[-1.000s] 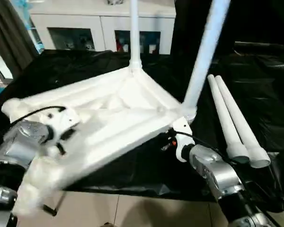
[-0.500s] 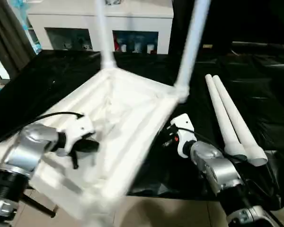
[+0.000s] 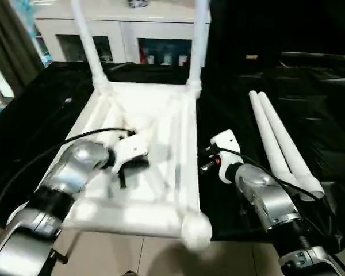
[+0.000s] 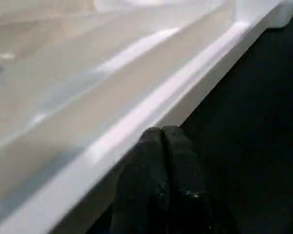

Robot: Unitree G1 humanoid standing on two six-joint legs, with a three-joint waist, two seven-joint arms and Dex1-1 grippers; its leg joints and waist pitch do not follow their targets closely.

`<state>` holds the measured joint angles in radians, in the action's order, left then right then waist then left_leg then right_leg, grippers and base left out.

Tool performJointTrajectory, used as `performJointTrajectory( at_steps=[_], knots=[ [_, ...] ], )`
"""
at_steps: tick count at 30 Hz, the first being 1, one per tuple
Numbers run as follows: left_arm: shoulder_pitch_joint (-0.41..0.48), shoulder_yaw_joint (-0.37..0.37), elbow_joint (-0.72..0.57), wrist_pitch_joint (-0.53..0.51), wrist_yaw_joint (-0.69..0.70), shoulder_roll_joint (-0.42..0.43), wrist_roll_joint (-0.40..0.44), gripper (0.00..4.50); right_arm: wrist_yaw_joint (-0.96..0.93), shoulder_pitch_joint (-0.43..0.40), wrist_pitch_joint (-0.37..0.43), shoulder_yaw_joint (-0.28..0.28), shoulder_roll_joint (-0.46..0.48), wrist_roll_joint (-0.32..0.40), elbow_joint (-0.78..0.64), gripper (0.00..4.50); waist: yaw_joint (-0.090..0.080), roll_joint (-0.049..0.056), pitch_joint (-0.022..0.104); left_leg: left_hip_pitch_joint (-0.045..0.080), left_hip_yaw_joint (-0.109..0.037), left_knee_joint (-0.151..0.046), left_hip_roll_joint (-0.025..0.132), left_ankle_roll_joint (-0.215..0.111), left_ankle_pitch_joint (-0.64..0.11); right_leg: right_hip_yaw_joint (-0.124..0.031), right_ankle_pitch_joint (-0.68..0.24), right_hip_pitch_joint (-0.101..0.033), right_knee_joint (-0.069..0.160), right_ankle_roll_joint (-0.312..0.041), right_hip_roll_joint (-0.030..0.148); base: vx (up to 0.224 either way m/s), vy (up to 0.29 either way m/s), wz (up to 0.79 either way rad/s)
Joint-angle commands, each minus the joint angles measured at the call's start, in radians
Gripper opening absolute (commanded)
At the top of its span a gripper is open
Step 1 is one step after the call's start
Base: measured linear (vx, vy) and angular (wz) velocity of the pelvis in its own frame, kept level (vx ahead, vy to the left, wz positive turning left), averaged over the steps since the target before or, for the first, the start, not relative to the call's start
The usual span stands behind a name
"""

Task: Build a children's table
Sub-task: Rotate table base

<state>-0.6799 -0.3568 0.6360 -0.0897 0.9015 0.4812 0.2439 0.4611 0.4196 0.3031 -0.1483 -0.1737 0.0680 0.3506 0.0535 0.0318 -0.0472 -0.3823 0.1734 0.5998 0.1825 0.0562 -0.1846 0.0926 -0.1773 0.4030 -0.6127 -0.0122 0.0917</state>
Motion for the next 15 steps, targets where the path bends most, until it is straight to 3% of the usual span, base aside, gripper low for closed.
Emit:
performJointTrajectory(
  at_steps=[1,2,3,5,9,15],
  knots=[
    [-0.079,-0.012,0.124,0.053,-0.212,-0.004,0.094,0.0,0.0,-0.017,0.011,0.006,-0.005,0.002,-0.033,0.02,0.001,0.005,0.067,0.016,-0.016,-0.073,0.039,-0.005,-0.203,-0.055,-0.184,-0.055,0.073,-0.181,0.057,0.0,0.0,0.0],
    [-0.082,-0.013,0.129,0.055,-0.221,-0.005,0.097,0.0,0.0,-0.017,0.011,0.006,-0.005,0.002,-0.033,0.02,0.002,0.004,0.067,0.016,-0.016,-0.071,0.037,-0.005,-0.208,-0.054,-0.19,-0.055,0.076,-0.176,0.056,0.0,0.0,0.0],
    [-0.143,-0.018,0.23,0.097,-0.415,-0.024,0.152,0.0,-0.003,-0.025,0.012,0.009,-0.007,0.002,-0.042,0.02,0.001,0.003,0.067,0.014,-0.016,-0.071,0.035,-0.007,-0.213,-0.054,-0.188,-0.056,0.076,-0.171,0.053,0.0,0.0,0.0],
    [-0.153,-0.015,0.248,0.108,-0.453,-0.029,0.157,0.0,-0.005,-0.026,0.012,0.01,-0.007,0.002,-0.043,0.02,0.005,0.003,0.072,0.012,-0.021,-0.071,0.038,-0.007,-0.202,-0.052,-0.18,-0.062,0.073,-0.166,0.059,0.0,0.0,0.0],
    [-0.168,-0.003,0.276,0.154,-0.524,-0.043,0.157,0.0,-0.01,-0.029,0.018,0.011,-0.007,0.002,-0.053,0.02,0.007,0.004,0.073,0.01,-0.019,-0.066,0.039,-0.023,-0.169,-0.051,-0.128,-0.058,0.069,-0.2,0.059,0.0,0.0,0.0],
    [-0.168,0.097,0.306,0.254,-0.452,-0.103,0.01,0.0,0.005,-0.034,0.041,0.027,-0.034,0.01,-0.1,0.02,0.017,-0.004,0.075,0.011,-0.016,-0.064,0.04,-0.047,-0.146,-0.051,-0.061,-0.06,0.062,-0.236,0.062,0.0,0.0,0.0]
  ],
)
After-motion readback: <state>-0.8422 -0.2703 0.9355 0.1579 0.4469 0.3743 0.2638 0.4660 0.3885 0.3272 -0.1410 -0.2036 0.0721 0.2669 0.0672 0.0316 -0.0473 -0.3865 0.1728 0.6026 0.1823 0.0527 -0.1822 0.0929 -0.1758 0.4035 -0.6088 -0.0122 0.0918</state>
